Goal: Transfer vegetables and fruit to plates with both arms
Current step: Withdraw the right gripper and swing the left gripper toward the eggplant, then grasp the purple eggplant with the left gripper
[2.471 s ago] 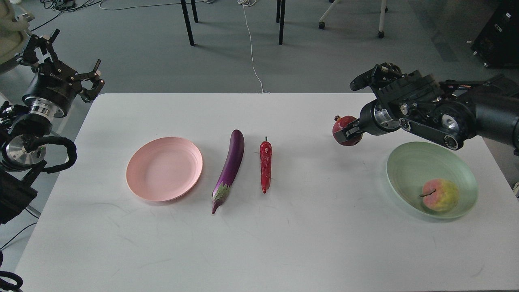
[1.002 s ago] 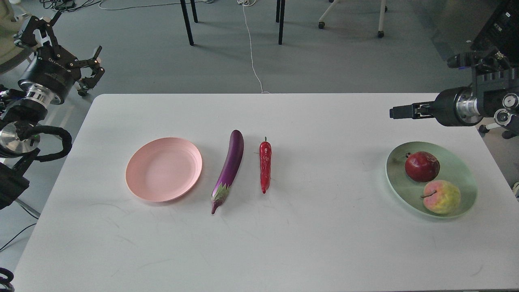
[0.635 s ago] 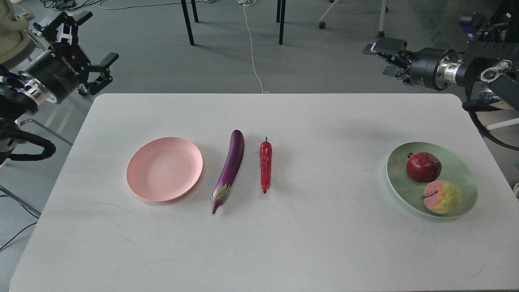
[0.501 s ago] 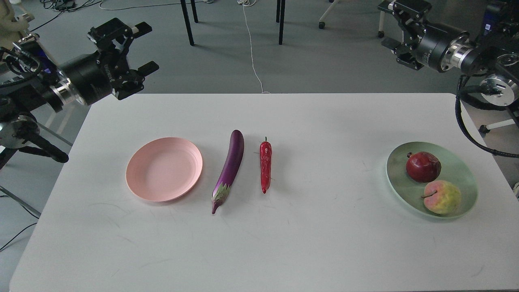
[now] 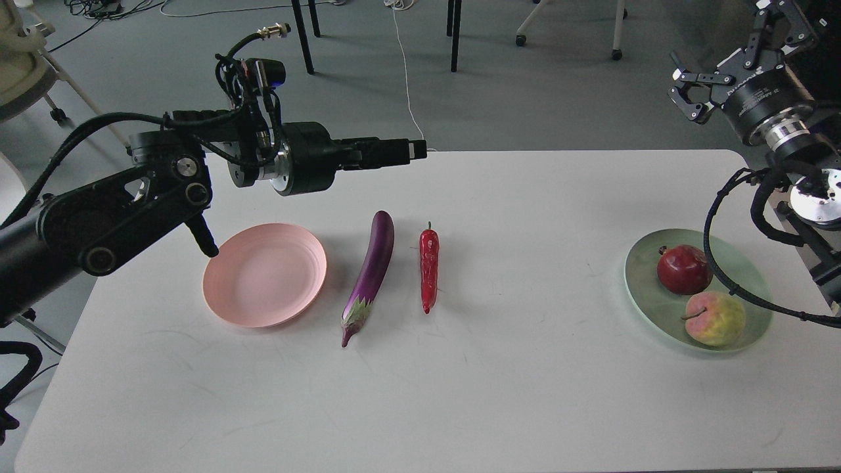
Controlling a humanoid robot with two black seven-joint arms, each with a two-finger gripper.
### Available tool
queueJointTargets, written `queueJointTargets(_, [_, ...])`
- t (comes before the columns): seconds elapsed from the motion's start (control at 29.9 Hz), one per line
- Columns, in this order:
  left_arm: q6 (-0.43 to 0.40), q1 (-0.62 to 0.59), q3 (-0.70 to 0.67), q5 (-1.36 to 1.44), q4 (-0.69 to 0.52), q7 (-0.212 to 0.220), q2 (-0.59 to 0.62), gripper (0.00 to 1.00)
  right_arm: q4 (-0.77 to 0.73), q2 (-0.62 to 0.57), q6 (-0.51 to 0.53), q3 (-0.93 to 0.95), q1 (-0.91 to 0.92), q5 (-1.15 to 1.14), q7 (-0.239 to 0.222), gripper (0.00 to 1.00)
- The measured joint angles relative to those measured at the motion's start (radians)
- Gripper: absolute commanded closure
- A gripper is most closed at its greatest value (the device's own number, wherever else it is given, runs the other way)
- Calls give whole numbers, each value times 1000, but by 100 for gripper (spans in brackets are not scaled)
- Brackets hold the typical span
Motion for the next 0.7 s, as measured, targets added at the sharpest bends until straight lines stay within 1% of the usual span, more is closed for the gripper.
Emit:
queueJointTargets(0.07, [0, -7, 40, 115, 2, 0, -20, 2, 2, 18, 26, 57, -51, 11, -1, 1])
queueJointTargets(0.17, [0, -9, 71, 259, 4, -1, -52, 2, 3, 32, 36, 125, -126, 34, -4, 1])
queueJointTargets(0.3, [0, -7, 117, 397, 47, -1, -86, 3, 8, 56, 37, 155, -219, 61, -6, 1])
queueJointTargets(0.37, [4, -7, 152, 421, 78, -2, -115, 4, 26, 60, 37, 158, -256, 68, -5, 1])
queueJointTargets(0.5, [48, -7, 217, 434, 181, 3, -164, 6, 92, 62, 38, 167, -315, 70, -1, 1])
queueJointTargets(0.63, [69, -3, 248, 435, 257, 3, -197, 8, 118, 58, 38, 180, -336, 70, 0, 1])
queueJointTargets(0.7, [78, 1, 255, 435, 284, 3, -203, 11, 121, 55, 38, 185, -339, 70, 0, 1])
